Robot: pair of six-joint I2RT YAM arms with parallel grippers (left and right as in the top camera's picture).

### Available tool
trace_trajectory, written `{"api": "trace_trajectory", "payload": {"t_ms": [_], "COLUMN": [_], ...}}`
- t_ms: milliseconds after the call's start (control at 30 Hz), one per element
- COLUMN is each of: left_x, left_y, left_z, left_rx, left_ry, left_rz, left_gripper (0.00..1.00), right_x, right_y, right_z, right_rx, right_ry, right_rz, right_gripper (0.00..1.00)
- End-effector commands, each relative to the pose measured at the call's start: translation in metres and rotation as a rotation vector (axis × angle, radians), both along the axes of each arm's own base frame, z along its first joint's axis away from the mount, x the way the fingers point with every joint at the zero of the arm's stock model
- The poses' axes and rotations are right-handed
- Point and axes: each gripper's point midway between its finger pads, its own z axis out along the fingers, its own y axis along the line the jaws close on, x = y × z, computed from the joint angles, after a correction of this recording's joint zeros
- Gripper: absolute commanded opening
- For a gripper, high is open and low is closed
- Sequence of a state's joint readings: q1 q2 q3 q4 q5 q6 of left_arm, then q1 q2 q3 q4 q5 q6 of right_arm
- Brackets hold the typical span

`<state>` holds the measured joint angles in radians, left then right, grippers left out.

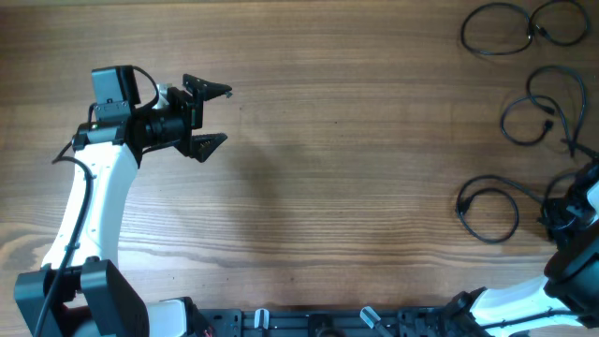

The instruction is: Untangle cables

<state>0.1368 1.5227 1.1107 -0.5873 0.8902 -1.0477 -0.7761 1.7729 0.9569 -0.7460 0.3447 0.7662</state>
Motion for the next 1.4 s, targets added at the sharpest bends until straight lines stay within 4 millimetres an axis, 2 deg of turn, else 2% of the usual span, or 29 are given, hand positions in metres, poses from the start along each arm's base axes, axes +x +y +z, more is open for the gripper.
{"api": "trace_trajectory", "payload": {"t_ms": [0, 67, 200, 233, 267, 400, 500, 667, 800, 933, 1033, 1200, 1367], "left_x": [0.001, 0.001, 0.001, 0.001, 0.001, 0.001, 0.001, 0.002, 0.002, 0.002, 0.002, 0.002, 0.002], "left_y": [-0.001, -0.001, -0.001, -0.001, -0.001, -0.001, -0.001, 0.001, 0.001, 0.001, 0.002, 0.002, 0.002], "left_z": [-0.001, -0.001, -0.001, -0.001, -0.001, -0.001, -0.001, -0.003, -0.003, -0.003, -0.003, -0.004, -0.004], "left_rx": [0.015, 0.015, 0.015, 0.015, 0.015, 0.015, 0.015, 0.027, 0.027, 0.028, 0.033, 0.034, 0.034], "left_ry": [-0.015, -0.015, -0.015, -0.015, -0.015, -0.015, -0.015, -0.013, -0.013, -0.013, -0.012, -0.012, -0.012], "left_rz": [-0.013, -0.013, -0.013, -0.013, -0.013, -0.013, -0.013, -0.006, -0.005, -0.005, -0.002, -0.001, -0.001], "left_gripper": [1.0, 1.0, 1.0, 1.0, 1.0, 1.0, 1.0, 1.0, 1.0, 1.0, 1.0, 1.0, 1.0], "right_x": [0.006, 0.013, 0.039, 0.048, 0.052, 0.053, 0.047, 0.036, 0.011, 0.0, -0.006, -0.005, 0.016], "right_y": [-0.003, -0.01, -0.035, -0.041, -0.043, -0.042, -0.037, -0.028, -0.018, -0.007, -0.002, -0.001, -0.003], "right_z": [0.01, 0.033, 0.097, 0.109, 0.112, 0.095, 0.069, 0.05, 0.029, 0.004, -0.006, -0.013, -0.017], "right_rx": [0.017, 0.021, -0.008, -0.017, -0.02, -0.018, -0.013, -0.002, -0.025, -0.027, -0.028, -0.043, -0.012], "right_ry": [-0.017, -0.012, -0.037, -0.058, -0.073, -0.084, -0.075, -0.061, 0.0, -0.002, -0.003, -0.019, -0.108], "right_rz": [-0.022, -0.021, 0.088, 0.132, 0.153, 0.154, 0.15, 0.088, -0.006, -0.029, -0.051, -0.048, 0.029], "right_gripper": [0.04, 0.04, 0.04, 0.04, 0.04, 0.05, 0.05, 0.04, 0.05, 0.05, 0.05, 0.05, 0.04]}}
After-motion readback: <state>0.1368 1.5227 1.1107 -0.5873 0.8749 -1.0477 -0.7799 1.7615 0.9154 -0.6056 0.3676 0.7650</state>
